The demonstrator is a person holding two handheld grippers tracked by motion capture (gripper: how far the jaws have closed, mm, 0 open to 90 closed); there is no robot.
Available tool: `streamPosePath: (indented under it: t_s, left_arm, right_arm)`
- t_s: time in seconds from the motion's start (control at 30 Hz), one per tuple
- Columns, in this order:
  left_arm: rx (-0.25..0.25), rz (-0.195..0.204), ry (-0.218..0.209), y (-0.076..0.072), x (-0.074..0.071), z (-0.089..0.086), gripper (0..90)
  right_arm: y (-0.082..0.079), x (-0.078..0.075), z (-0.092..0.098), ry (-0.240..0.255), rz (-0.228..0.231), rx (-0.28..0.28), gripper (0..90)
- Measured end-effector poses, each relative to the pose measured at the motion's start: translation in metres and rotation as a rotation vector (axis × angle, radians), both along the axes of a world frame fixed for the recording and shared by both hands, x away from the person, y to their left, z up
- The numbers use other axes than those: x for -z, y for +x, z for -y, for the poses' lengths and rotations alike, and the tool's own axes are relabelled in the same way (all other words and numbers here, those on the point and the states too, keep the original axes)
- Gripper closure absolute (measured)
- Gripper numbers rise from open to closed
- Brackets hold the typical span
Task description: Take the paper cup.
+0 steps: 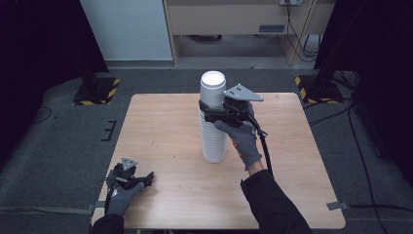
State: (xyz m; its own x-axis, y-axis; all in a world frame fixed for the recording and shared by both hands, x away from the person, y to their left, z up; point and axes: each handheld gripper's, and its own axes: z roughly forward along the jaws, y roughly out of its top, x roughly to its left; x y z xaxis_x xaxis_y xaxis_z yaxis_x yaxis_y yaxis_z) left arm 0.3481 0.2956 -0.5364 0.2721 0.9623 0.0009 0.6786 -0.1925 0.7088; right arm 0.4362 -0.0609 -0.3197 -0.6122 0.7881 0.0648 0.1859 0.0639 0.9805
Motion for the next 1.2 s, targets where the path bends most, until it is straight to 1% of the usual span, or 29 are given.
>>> streamPosePath:
  t_s: [0.07, 0.17, 0.73, 0.87, 1.1, 1.2]
  left_arm:
    - [0.000, 0.000, 0.000, 0.000, 0.000, 0.000, 5.0]
    - [0.000, 0.000, 0.000, 0.000, 0.000, 0.000, 5.0]
    - [0.001, 0.000, 0.000, 0.000, 0.000, 0.000, 5.0]
    - [0.000, 0.000, 0.000, 0.000, 0.000, 0.000, 5.0]
    - [0.001, 0.000, 0.000, 0.000, 0.000, 0.000, 4.9]
    - [0.001, 0.000, 0.000, 0.000, 0.000, 0.000, 5.0]
  right_arm:
    - [0.000, -0.003, 0.001, 0.012, 0.003, -0.002, 13.8]
    - [-0.001, -0.008, 0.002, 0.011, 0.010, -0.006, 13.8]
    - [-0.002, -0.029, 0.004, 0.067, 0.041, -0.028, 14.1]
    - [-0.003, -0.034, 0.005, 0.093, 0.048, -0.032, 14.1]
    - [-0.004, -0.040, 0.008, 0.113, 0.062, -0.030, 14.1]
    - [-0.006, -0.044, 0.009, 0.134, 0.071, -0.026, 14.1]
